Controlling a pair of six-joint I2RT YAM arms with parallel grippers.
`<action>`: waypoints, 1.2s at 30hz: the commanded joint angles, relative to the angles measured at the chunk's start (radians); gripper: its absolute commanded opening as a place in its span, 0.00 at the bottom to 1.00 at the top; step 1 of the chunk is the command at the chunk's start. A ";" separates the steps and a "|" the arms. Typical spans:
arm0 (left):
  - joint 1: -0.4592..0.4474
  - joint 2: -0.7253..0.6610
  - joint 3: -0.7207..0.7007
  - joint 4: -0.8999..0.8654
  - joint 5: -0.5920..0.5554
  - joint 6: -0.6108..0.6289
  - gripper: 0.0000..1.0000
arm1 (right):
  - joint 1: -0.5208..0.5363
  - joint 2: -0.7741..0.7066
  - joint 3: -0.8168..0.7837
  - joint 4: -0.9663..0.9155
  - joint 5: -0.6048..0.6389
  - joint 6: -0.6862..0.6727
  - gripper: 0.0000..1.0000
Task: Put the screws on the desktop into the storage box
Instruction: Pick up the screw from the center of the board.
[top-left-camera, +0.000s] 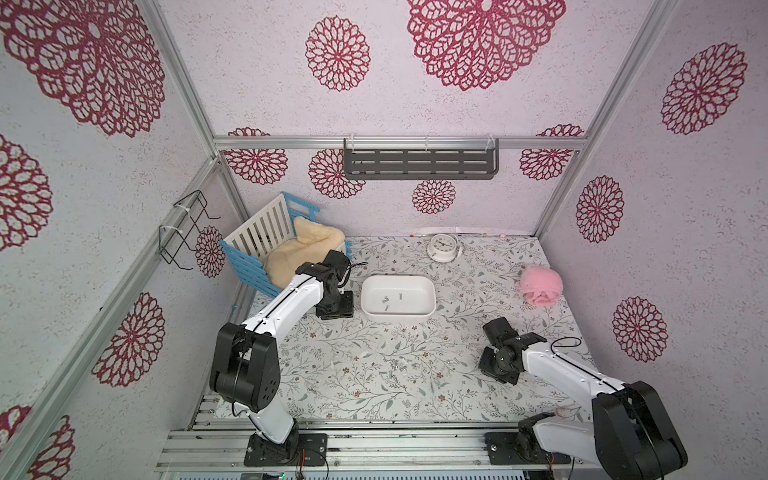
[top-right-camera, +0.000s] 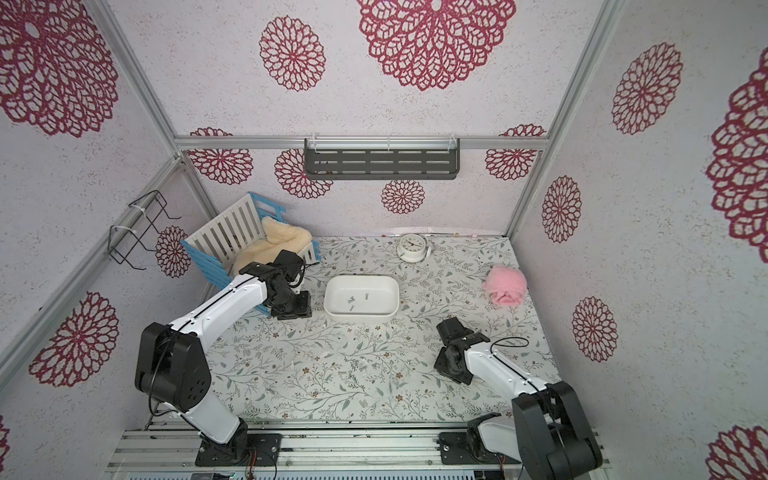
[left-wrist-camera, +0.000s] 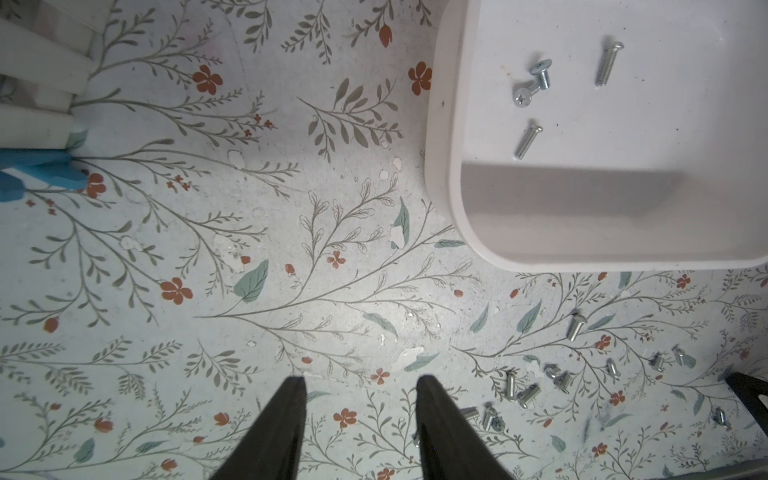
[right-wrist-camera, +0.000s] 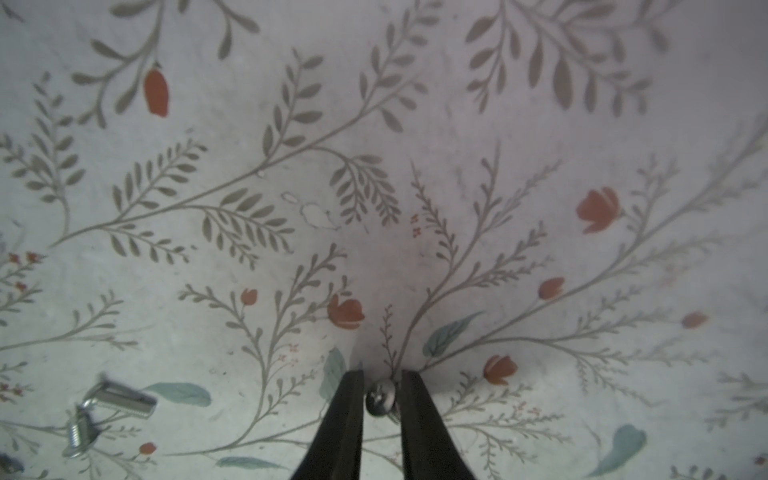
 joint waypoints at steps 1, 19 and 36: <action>0.011 -0.023 -0.009 0.012 0.000 -0.001 0.49 | -0.006 0.014 -0.019 0.019 -0.011 -0.013 0.17; 0.011 -0.012 0.002 0.012 0.001 0.000 0.48 | -0.001 -0.004 0.041 -0.004 -0.025 -0.016 0.06; 0.027 -0.013 -0.006 0.017 -0.008 0.003 0.49 | 0.087 0.036 0.277 -0.091 -0.019 -0.012 0.05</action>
